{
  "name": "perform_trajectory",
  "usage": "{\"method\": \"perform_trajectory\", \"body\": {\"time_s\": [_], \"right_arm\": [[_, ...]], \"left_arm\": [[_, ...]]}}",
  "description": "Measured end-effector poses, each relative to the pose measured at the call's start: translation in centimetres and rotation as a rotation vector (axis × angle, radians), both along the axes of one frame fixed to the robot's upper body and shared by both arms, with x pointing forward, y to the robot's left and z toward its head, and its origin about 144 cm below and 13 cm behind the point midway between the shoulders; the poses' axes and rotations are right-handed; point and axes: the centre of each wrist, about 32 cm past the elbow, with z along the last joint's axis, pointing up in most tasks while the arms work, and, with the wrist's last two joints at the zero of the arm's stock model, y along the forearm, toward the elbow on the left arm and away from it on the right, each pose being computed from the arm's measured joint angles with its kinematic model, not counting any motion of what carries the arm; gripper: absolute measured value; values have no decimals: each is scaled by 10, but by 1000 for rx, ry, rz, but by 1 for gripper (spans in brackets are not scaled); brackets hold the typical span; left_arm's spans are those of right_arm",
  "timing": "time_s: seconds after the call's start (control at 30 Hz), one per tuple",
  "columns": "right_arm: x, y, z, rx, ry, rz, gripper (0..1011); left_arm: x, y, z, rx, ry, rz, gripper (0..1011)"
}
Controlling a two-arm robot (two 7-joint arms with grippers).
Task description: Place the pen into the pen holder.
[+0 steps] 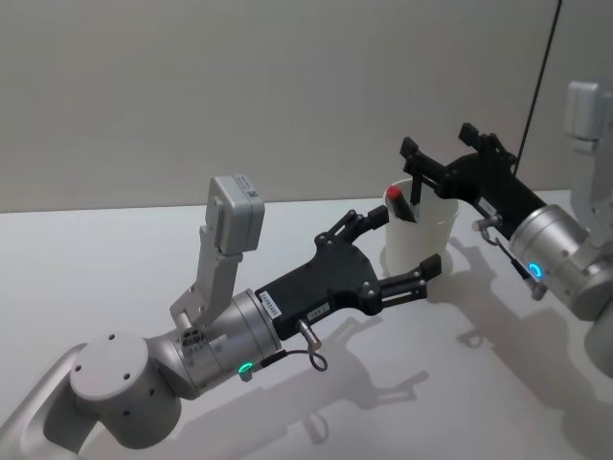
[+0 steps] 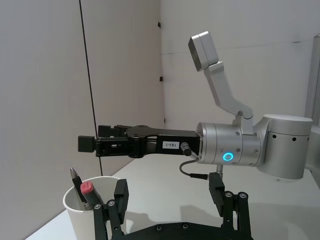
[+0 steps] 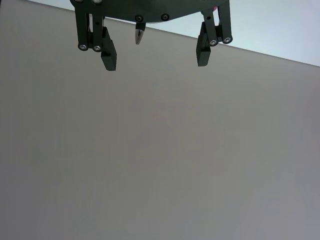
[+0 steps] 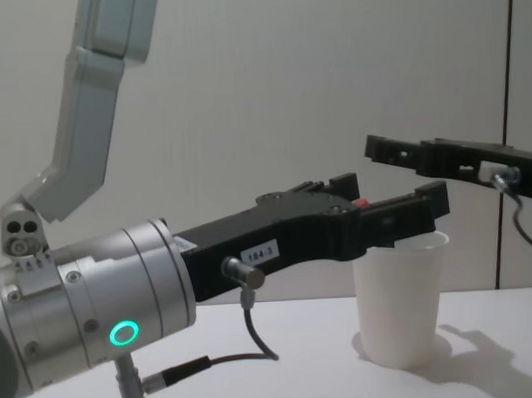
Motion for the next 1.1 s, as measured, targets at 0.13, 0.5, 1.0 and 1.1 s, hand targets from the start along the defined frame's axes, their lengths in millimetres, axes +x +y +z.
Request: {"method": "perform_trajectory", "body": {"time_s": [0.13, 0.5, 1.0, 1.1], "right_arm": [[-5, -4, 1, 8, 4, -17, 1001], [-13, -8, 1, 11, 9, -37, 1001], [-43, -19, -17, -60, -6, -96, 1001], [-52, -23, -22, -84, -11, -114, 1001]], "left_arm": [[0, 0, 0, 0, 0, 0, 1001], [0, 0, 0, 5, 0, 16, 1001], [0, 2, 3, 79, -16, 180, 1001], [0, 2, 4, 99, -23, 229, 1001]]}}
